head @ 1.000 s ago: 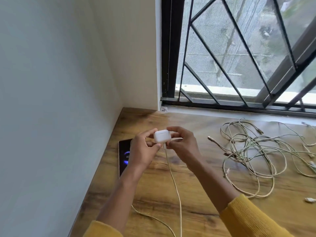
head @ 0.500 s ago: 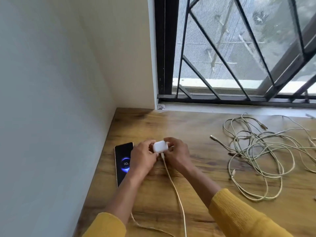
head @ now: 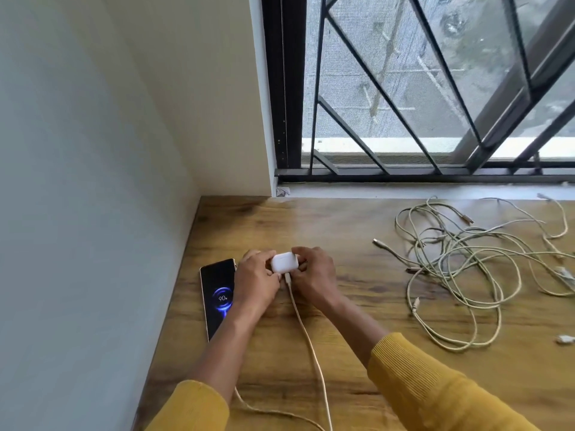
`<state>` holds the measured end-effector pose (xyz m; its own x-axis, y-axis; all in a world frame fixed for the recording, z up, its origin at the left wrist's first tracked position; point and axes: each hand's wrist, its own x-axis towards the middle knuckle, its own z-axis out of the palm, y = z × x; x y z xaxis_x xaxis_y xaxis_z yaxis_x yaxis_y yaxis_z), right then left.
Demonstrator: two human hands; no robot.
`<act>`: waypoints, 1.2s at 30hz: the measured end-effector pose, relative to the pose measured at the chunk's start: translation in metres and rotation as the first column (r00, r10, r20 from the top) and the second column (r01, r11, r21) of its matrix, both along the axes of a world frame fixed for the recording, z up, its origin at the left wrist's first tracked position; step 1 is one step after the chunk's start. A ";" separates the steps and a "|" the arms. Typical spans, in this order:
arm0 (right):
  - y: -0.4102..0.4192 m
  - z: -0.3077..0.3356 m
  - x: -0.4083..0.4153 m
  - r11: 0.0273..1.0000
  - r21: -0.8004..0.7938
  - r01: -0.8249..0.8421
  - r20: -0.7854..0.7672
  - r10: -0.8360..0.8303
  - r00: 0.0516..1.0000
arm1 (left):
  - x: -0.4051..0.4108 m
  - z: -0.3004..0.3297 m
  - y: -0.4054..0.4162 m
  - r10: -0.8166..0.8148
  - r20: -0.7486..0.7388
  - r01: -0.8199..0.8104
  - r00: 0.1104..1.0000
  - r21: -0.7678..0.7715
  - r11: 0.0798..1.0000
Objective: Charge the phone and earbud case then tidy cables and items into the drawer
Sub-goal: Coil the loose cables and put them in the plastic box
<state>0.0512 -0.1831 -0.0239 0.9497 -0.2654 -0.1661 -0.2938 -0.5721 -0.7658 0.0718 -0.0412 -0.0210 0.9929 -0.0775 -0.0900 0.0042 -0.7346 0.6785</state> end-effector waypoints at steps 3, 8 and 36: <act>-0.003 0.003 -0.005 1.000 0.017 0.019 0.025 -0.020 0.999 | -0.004 0.004 -0.001 0.007 0.000 -0.007 1.000 0.000 1.000; -0.016 0.012 -0.023 0.995 0.049 0.091 0.060 -0.094 0.994 | -0.019 0.011 -0.005 0.025 0.095 -0.031 0.995 0.057 0.998; -0.193 0.049 -0.183 0.919 0.129 0.372 0.231 -0.392 0.890 | -0.137 0.035 -0.184 -0.324 0.042 0.323 0.945 -0.264 0.909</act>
